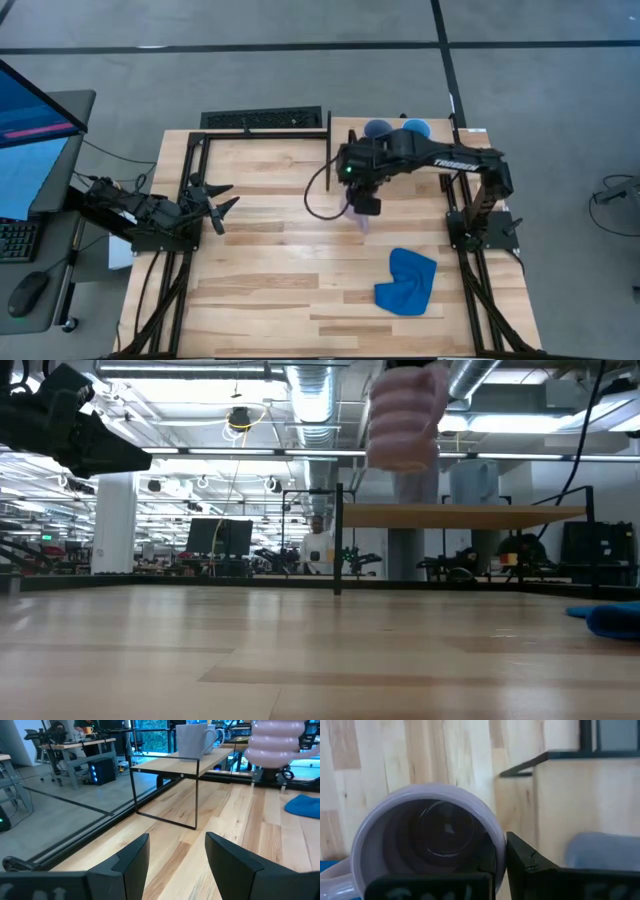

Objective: Stack small to large cups/mugs on shelf
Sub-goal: Put the purple mug on the shelf

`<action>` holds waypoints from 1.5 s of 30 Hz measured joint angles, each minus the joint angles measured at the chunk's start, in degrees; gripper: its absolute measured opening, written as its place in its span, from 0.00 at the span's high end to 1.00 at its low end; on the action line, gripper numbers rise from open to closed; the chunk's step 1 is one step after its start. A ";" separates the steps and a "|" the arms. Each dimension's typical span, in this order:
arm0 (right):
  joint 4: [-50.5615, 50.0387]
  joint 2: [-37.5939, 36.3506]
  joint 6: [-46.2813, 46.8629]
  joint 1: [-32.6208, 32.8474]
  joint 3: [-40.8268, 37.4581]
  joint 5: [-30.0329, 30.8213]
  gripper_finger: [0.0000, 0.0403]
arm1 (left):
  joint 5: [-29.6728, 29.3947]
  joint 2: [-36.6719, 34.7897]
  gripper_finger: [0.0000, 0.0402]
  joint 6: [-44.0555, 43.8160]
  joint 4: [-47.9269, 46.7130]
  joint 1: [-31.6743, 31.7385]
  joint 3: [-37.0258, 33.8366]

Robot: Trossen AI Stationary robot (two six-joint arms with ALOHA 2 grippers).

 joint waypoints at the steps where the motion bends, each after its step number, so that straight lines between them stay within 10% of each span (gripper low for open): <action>1: -0.16 0.00 -0.79 -0.41 1.03 -0.04 0.92 | 0.00 0.01 0.54 0.00 -0.03 0.01 0.00; 45: 17.38 0.95 -20.51 -20.36 5.46 -4.30 0.92 | 0.00 0.00 0.54 0.00 -0.36 0.02 0.00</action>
